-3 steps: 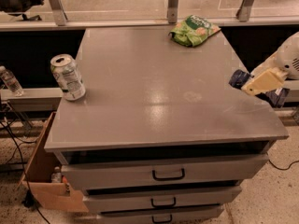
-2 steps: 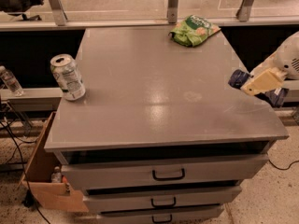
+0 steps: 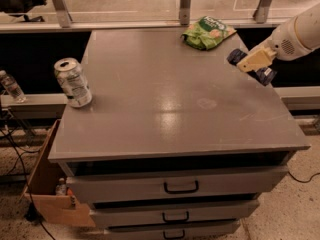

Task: Move rxbar blueberry near green rice chip bag

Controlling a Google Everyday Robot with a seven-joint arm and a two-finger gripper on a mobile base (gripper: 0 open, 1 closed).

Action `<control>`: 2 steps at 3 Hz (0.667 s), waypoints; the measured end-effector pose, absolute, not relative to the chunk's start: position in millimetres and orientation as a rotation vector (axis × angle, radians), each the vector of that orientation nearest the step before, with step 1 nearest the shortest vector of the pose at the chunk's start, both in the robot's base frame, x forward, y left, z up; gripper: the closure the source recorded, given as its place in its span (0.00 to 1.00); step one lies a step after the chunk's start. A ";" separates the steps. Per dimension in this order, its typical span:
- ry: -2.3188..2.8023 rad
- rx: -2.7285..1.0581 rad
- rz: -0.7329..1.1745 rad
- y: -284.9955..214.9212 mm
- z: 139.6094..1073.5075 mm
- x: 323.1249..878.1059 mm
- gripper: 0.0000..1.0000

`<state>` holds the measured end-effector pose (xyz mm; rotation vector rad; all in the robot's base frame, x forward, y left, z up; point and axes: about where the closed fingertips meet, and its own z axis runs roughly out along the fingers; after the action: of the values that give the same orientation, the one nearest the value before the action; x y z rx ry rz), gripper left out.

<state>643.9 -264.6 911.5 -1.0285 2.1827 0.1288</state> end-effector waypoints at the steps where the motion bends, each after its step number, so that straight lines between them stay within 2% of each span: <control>1: 2.134 -0.976 0.184 -249.0 903.8 713.1 1.00; 2: 2.109 -0.926 0.226 -234.3 893.2 760.0 1.00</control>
Offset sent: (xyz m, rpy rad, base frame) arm 0.1805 0.0431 -0.0234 0.1979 -0.0811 -0.0471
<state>760.0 -234.3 893.2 -0.9264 2.1091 0.2255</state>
